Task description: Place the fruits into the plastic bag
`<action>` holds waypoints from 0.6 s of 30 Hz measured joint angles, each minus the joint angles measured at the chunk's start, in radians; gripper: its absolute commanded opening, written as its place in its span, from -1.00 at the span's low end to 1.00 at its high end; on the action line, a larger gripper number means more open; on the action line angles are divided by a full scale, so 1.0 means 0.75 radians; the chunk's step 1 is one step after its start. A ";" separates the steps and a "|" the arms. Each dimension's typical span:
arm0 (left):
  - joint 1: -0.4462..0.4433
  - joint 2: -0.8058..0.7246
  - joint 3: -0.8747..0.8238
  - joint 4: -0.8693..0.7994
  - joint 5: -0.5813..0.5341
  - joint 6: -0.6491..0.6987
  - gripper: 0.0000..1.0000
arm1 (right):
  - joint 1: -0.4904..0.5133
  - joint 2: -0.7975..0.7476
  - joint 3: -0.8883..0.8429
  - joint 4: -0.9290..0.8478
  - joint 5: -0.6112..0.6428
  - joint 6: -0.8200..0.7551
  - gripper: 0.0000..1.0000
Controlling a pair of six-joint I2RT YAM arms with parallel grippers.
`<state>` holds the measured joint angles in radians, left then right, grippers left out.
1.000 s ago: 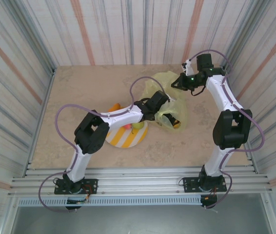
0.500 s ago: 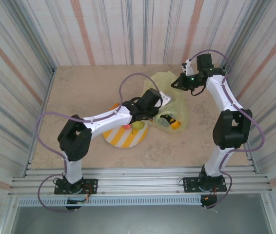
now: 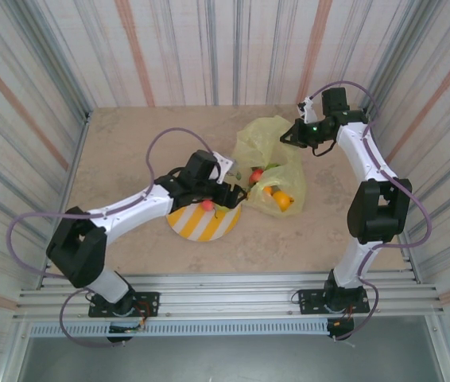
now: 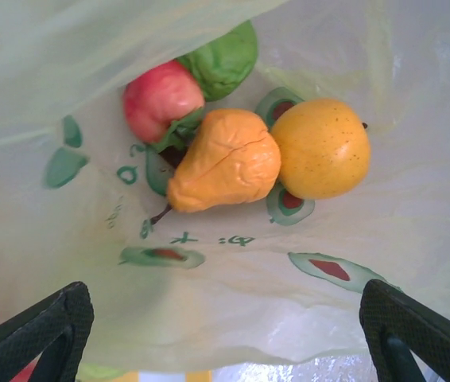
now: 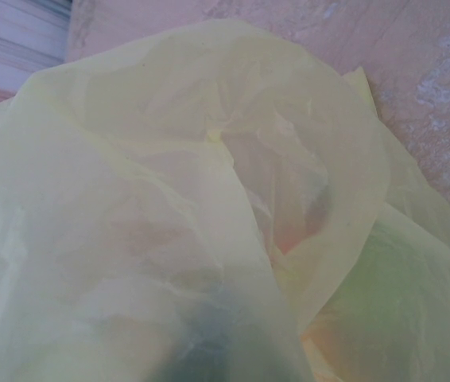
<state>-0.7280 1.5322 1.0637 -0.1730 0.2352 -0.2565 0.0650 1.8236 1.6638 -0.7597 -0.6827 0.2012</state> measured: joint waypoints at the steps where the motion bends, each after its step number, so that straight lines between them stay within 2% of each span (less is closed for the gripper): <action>1: 0.013 -0.030 -0.026 0.005 0.001 -0.006 0.82 | 0.000 0.000 0.000 0.000 -0.001 0.000 -1.00; 6: 0.102 -0.220 -0.148 0.026 -0.015 -0.050 0.84 | 0.000 0.000 0.000 0.000 -0.001 0.000 -1.00; 11: 0.251 -0.358 -0.215 0.008 -0.117 -0.100 0.85 | 0.000 0.005 0.000 0.000 -0.001 0.000 -1.00; 15: 0.352 -0.290 -0.185 -0.053 -0.238 -0.086 0.91 | 0.000 0.006 0.000 0.000 -0.001 0.000 -1.00; 18: 0.359 -0.145 -0.091 -0.122 -0.327 -0.040 0.93 | 0.000 0.006 0.000 0.000 -0.001 0.000 -1.00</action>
<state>-0.4587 1.4231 0.9955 -0.2642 -0.0097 -0.2867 0.0650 1.8282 1.6638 -0.7597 -0.6834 0.2012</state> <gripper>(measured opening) 0.961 0.047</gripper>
